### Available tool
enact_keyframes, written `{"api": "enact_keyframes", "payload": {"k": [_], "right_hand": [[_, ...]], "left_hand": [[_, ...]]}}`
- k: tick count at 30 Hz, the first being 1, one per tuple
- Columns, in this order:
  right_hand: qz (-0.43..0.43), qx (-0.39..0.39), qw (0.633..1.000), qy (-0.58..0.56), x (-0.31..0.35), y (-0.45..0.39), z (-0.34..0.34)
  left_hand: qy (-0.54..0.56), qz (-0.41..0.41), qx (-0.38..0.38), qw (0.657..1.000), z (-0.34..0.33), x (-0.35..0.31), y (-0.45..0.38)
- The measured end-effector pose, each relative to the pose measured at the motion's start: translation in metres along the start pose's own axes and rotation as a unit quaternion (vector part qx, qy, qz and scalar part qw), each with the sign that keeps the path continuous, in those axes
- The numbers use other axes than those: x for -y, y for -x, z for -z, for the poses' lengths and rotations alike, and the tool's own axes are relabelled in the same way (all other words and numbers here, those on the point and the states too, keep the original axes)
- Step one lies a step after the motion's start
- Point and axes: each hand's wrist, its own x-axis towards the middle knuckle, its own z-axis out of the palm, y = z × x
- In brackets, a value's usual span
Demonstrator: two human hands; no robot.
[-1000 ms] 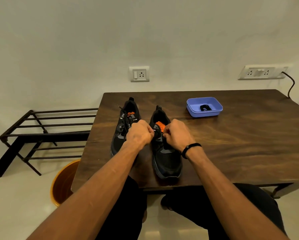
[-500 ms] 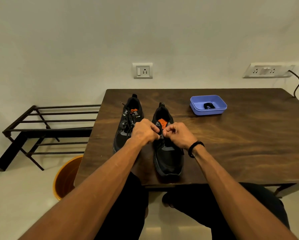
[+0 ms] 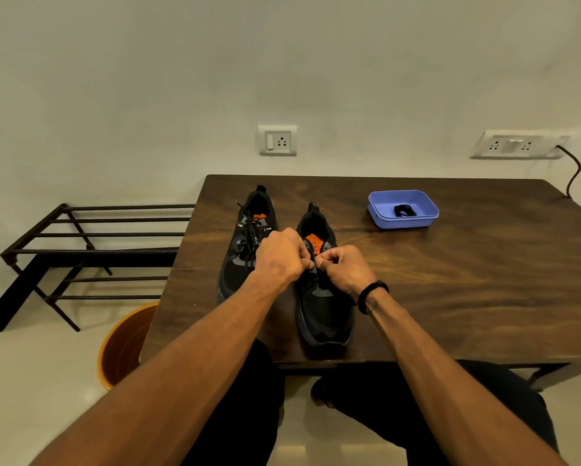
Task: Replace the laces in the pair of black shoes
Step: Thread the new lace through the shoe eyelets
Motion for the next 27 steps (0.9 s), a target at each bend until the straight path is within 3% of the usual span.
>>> {"api": "enact_keyframes", "payload": {"k": [5,11,17,21,25,27], "right_hand": [[0.121,-0.070,0.965,0.222,0.004,0.002,-0.008],[0.162,-0.059,0.973,0.155,0.007,0.004,0.001],[0.166,-0.063,0.976,0.125,0.003,0.005,-0.001],[0.200,-0.036,0.962,0.183,0.004,0.005,-0.004],[0.191,-0.024,0.969,0.154,0.002,0.002,0.005],[0.176,0.006,0.971,0.160,0.006,0.003,0.011]], "left_hand": [[0.036,0.008,0.001,0.999,-0.003,0.006,-0.004],[0.100,0.047,0.019,0.994,-0.004,0.015,-0.008],[0.079,0.043,0.009,0.996,-0.003,0.012,-0.006],[0.040,-0.003,0.003,0.999,-0.006,0.012,-0.005],[0.009,-0.040,-0.009,0.999,-0.005,0.009,-0.005],[0.011,-0.037,-0.055,0.998,-0.002,0.008,-0.006]]}}
